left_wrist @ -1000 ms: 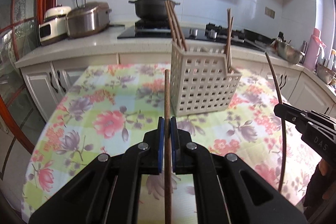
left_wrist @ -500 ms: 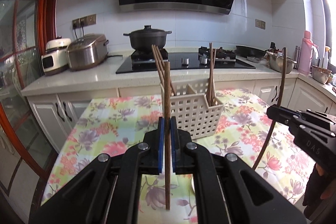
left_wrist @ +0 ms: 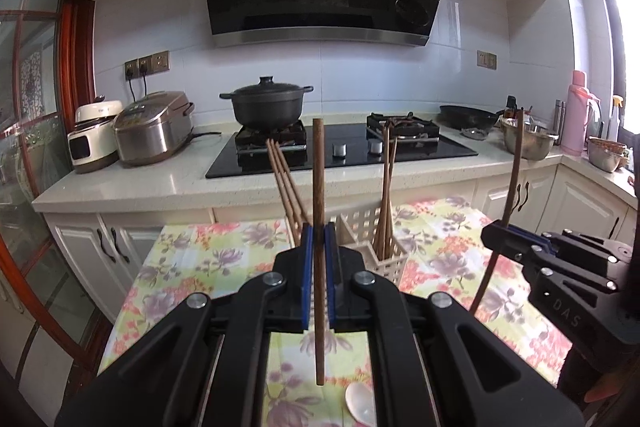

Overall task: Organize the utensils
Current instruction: 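Lift both held chopsticks upright toward the caddy, then lower both chopsticks into the caddy and open both grippers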

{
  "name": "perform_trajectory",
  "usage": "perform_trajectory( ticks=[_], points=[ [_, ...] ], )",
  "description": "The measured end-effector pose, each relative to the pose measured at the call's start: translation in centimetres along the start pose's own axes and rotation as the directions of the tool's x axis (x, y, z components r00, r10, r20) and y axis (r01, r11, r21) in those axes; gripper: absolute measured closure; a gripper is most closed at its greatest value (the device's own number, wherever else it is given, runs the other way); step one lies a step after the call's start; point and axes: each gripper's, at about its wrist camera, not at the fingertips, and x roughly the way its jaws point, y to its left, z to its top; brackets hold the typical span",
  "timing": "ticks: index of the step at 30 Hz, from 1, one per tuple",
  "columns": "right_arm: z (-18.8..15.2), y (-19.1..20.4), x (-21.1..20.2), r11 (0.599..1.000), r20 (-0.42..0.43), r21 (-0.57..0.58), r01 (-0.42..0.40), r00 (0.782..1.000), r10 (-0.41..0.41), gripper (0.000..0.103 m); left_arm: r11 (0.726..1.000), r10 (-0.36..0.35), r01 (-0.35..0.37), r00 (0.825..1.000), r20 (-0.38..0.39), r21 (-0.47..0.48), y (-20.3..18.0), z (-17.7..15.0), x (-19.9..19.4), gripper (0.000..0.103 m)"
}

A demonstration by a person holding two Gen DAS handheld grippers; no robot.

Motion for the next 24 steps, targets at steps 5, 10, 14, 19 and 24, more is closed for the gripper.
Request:
perform_trajectory(
  ticks=[5, 10, 14, 19, 24],
  points=[
    [2.4, -0.5, 0.5, 1.000, 0.038, 0.000, 0.009, 0.999, -0.009, 0.096, 1.000, -0.011, 0.011, 1.000, 0.013, 0.003, -0.1, 2.9, 0.4, 0.097],
    [5.0, -0.9, 2.0, 1.000, 0.047, 0.008, -0.003, 0.999, 0.003, 0.096, 0.999, -0.031, 0.032, 0.999, 0.021, -0.005, -0.1, 6.6, 0.9, 0.097],
    [6.7, -0.9, 3.4, 1.000, 0.059, 0.012, 0.000, 0.998, 0.000, 0.096, 0.999, -0.038, 0.039, 0.999, 0.027, -0.027, 0.4, 9.9, 1.8, 0.097],
    [8.4, -1.6, 5.4, 1.000, 0.065, 0.023, 0.001, 0.998, -0.003, 0.096, 0.999, -0.020, 0.022, 0.999, 0.049, -0.036, 1.1, 13.1, 3.0, 0.097],
    [9.7, -2.0, 7.0, 0.999, 0.090, 0.036, -0.005, 0.996, 0.002, 0.096, 0.999, -0.005, 0.008, 0.998, 0.057, -0.046, 1.9, 14.8, 4.8, 0.097]
  ],
)
